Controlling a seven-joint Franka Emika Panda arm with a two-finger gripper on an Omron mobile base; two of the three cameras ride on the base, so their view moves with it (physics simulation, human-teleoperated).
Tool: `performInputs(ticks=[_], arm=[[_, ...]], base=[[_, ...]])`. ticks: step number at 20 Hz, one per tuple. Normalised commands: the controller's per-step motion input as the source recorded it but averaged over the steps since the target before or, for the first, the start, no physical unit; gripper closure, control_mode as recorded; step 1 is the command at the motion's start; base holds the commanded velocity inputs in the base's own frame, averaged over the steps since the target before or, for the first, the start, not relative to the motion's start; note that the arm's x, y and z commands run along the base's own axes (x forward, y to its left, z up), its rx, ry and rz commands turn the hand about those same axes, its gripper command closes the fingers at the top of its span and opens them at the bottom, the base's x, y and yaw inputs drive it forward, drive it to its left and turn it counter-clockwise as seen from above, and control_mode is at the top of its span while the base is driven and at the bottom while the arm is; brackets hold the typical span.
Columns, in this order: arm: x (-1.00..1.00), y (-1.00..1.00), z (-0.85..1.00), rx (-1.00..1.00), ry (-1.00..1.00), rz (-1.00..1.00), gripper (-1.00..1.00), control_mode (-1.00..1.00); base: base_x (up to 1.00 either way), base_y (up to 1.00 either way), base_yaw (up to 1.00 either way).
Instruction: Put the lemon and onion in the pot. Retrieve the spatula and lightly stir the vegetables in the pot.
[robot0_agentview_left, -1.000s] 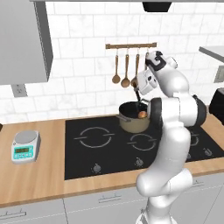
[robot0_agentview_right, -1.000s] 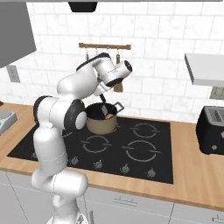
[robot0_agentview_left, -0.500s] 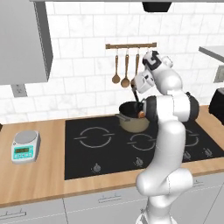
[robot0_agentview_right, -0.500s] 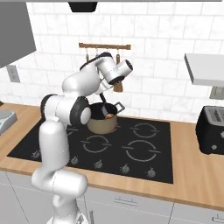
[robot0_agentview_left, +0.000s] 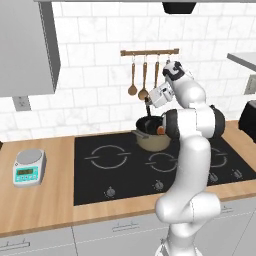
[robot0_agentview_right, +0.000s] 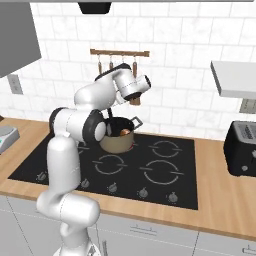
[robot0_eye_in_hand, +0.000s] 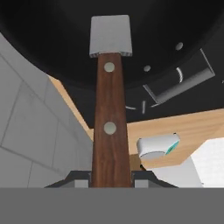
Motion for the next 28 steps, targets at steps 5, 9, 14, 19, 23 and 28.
performInputs(ticks=[5, 9, 14, 19, 23, 28], arm=[[0.05, 0.0, 0.25, 0.0, 0.0, -0.03, 1.0, -1.0], [0.0, 0.0, 0.46, 0.0, 0.0, -0.07, 1.0, -1.0], [0.01, -0.24, 0.5, -0.04, 0.02, -0.15, 1.0, -1.0], [0.0, -0.34, -0.07, -0.13, 0.15, -0.17, 1.0, -1.0], [0.15, -0.04, -0.28, -0.04, 0.08, -0.03, 1.0, -1.0], [0.07, -0.03, -0.3, 0.0, 0.0, 0.0, 1.0, -1.0]], base=[[0.0, 0.0, 0.0], [0.0, 0.0, 0.0], [0.0, 0.0, 0.0], [0.0, 0.0, 0.0], [0.0, 0.0, 0.0], [0.0, 0.0, 0.0]])
